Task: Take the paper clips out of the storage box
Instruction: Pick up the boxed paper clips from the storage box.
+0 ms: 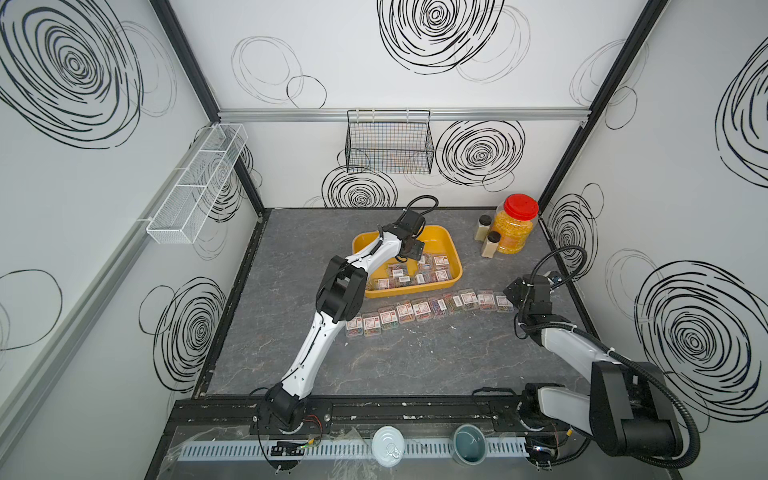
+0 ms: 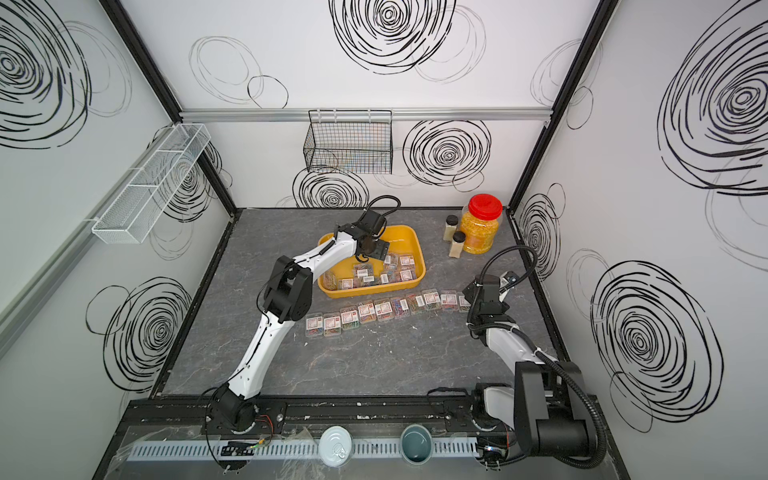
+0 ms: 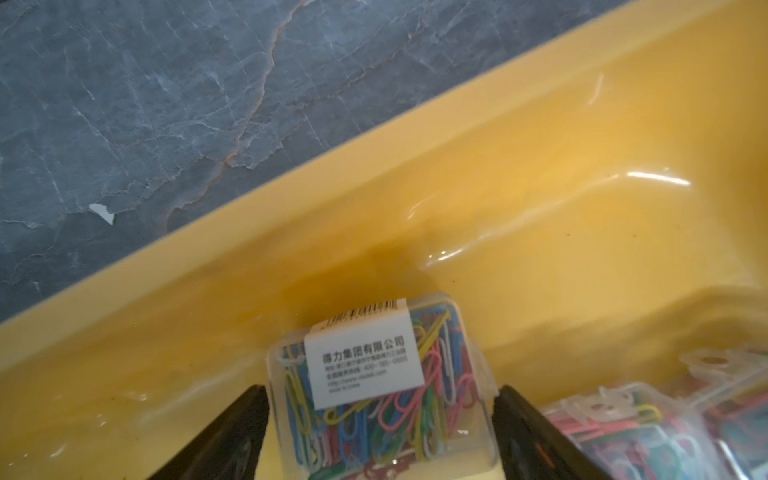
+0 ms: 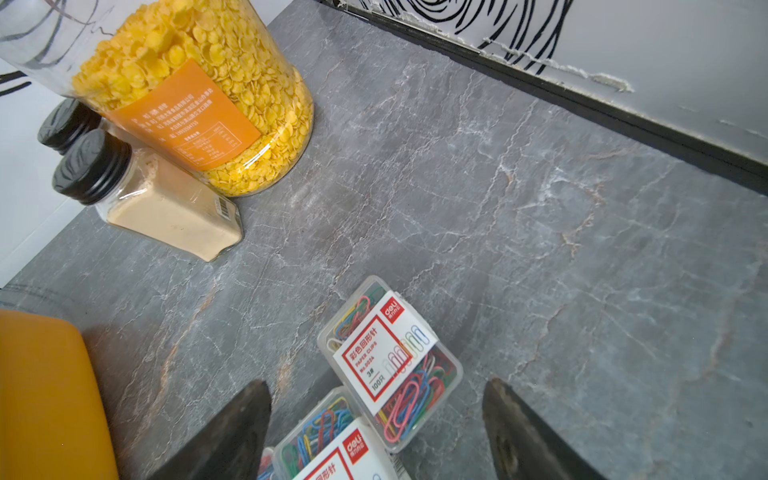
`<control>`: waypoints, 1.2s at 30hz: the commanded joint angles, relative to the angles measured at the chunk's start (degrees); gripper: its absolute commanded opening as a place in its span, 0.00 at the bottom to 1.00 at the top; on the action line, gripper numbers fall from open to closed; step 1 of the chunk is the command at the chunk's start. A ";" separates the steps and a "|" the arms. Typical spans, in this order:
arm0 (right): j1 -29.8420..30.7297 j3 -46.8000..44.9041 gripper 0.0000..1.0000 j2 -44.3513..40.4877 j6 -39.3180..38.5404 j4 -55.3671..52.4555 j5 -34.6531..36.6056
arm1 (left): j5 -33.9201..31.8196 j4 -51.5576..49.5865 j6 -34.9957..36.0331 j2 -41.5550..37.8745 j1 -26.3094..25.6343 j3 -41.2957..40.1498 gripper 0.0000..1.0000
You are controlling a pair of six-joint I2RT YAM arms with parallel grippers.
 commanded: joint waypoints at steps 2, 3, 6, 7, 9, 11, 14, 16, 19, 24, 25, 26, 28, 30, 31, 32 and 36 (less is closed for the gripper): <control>0.52 1.70 0.83 0.39 -0.31 -0.30 1.46 | 0.27 -0.71 0.11 1.88 0.58 1.75 0.81; 0.51 1.68 0.83 0.40 -0.34 -0.31 1.46 | 0.33 -0.79 -0.18 1.93 0.76 1.93 0.79; 0.65 1.70 0.83 0.39 -0.38 -0.29 1.56 | 0.27 -0.98 -0.78 1.80 1.10 2.34 0.75; 0.64 1.65 0.83 0.35 -0.34 -0.27 1.53 | 0.70 -1.15 -0.90 1.67 1.19 2.53 0.75; 0.71 1.78 0.83 0.34 -0.32 -0.27 1.54 | 0.63 -1.67 -1.39 0.92 1.17 2.91 0.71; 0.72 1.79 0.83 0.44 -0.32 -0.32 1.62 | -0.48 -1.91 -1.65 -0.79 1.03 2.37 0.69; 0.88 1.93 0.83 0.60 -0.31 -0.42 1.78 | -2.98 -1.71 -2.56 -5.18 0.79 0.04 0.64; 0.82 1.93 0.83 0.53 -0.31 -0.49 1.88 | -4.15 -0.32 -3.55 -9.34 0.63 -3.34 0.61; 0.98 1.84 0.83 0.50 -0.31 -0.47 2.03 | -5.47 3.67 -5.22 -17.29 0.50 -11.09 0.60; 1.16 1.87 0.83 0.40 -0.40 -0.45 2.22 | -7.31 8.43 -7.95 -29.84 0.24 -22.35 0.57; 1.12 1.87 0.83 0.45 -0.47 -0.47 2.23 | -7.98 8.74 -8.71 -31.95 0.17 -24.23 0.56; 1.13 1.87 0.83 0.39 -0.45 -0.43 2.28 | -9.01 9.15 -9.52 -34.41 0.08 -26.37 0.55; 1.19 1.85 0.83 0.36 -0.40 -0.49 2.36 | -10.76 10.97 -11.15 -39.47 0.05 -31.74 0.52; 1.20 1.87 0.83 0.34 -0.40 -0.48 2.38 | -12.76 14.76 -12.24 -46.00 0.02 -39.90 0.52; 1.25 1.87 0.83 0.36 -0.43 -0.50 2.35 | -14.21 16.71 -13.51 -49.42 0.01 -44.34 0.52; 1.21 1.87 0.83 0.40 -0.42 -0.54 2.37 | -15.62 18.01 -14.52 -52.14 0.15 -48.05 0.52; 1.27 1.86 0.83 0.34 -0.40 -0.54 2.46 | -23.24 17.65 -18.89 -61.06 1.01 -59.48 0.43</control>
